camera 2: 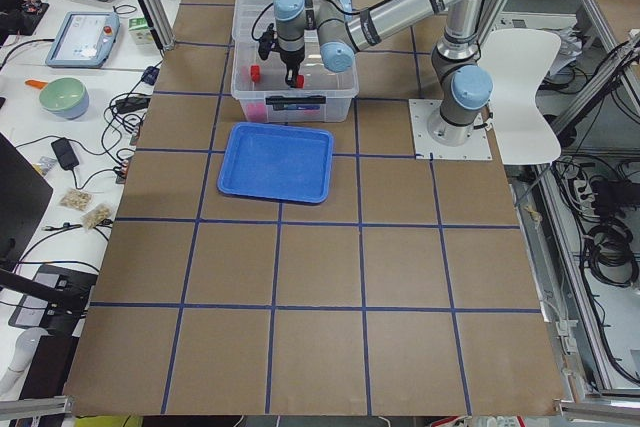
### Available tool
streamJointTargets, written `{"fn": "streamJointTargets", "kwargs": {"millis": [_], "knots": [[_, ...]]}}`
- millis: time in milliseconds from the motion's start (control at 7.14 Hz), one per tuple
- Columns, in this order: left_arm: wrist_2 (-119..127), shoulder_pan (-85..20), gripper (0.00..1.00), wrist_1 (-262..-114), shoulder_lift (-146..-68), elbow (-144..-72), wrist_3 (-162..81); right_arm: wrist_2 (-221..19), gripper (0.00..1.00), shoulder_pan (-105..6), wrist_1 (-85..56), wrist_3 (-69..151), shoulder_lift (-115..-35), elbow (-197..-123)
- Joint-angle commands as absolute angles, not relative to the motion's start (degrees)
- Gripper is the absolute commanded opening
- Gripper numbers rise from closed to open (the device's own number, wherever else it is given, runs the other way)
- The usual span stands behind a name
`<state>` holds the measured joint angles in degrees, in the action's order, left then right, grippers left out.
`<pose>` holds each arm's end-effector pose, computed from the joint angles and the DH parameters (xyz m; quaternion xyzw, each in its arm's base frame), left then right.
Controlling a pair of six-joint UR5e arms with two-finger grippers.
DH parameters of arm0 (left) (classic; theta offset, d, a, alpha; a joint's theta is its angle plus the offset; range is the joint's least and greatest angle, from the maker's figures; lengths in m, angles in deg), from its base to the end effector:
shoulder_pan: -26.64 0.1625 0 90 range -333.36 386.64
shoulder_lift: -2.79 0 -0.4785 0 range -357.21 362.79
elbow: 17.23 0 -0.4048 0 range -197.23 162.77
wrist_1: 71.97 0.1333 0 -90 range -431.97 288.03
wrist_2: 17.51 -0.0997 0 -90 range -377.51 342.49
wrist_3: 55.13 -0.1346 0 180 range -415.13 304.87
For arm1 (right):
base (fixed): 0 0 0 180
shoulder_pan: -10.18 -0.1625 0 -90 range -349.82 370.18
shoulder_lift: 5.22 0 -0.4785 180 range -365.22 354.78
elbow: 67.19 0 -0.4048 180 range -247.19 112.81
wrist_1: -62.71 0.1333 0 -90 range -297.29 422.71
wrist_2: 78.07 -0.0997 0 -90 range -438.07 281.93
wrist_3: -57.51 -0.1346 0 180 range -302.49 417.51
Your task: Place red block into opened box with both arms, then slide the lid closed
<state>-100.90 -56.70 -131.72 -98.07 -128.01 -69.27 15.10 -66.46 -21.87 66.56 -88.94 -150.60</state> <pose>-0.0862 -0.5449 0.2840 -0.0644 -0.9962 -0.0015 0.0589 -0.0034 -0.5588 0.4976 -0.0363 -0.9980 -0.0491 0.0184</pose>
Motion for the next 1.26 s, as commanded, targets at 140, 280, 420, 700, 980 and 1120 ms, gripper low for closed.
{"fn": "streamJointTargets", "kwargs": {"millis": [140, 280, 420, 700, 980, 1120], "knots": [[-100.9, -57.5, 0.00, -127.7, -102.0, -128.6, -68.1, 15.2, 1.00, -66.5, -21.9, 66.6, -88.7, -150.6], [-100.9, -57.5, 0.00, -127.5, -102.6, -128.7, -68.4, 15.1, 1.00, -66.5, -21.8, 66.6, -88.7, -150.6], [-100.9, -57.6, 0.00, -127.5, -103.4, -128.6, -67.8, 15.2, 1.00, -66.5, -21.8, 66.6, -88.8, -150.7], [-100.9, -57.6, 0.01, -127.3, -104.3, -128.6, -66.6, 15.4, 1.00, -66.5, -21.9, 66.6, -88.7, -150.6], [-101.0, -57.6, 0.56, -127.1, -104.7, -128.7, -66.7, 15.7, 1.00, -66.1, -22.5, 66.7, -88.6, -150.6], [-100.9, -57.6, 0.66, -127.1, -104.5, -128.5, -66.7, 15.5, 1.00, -65.7, -22.5, 66.7, -88.6, -150.7]]}}
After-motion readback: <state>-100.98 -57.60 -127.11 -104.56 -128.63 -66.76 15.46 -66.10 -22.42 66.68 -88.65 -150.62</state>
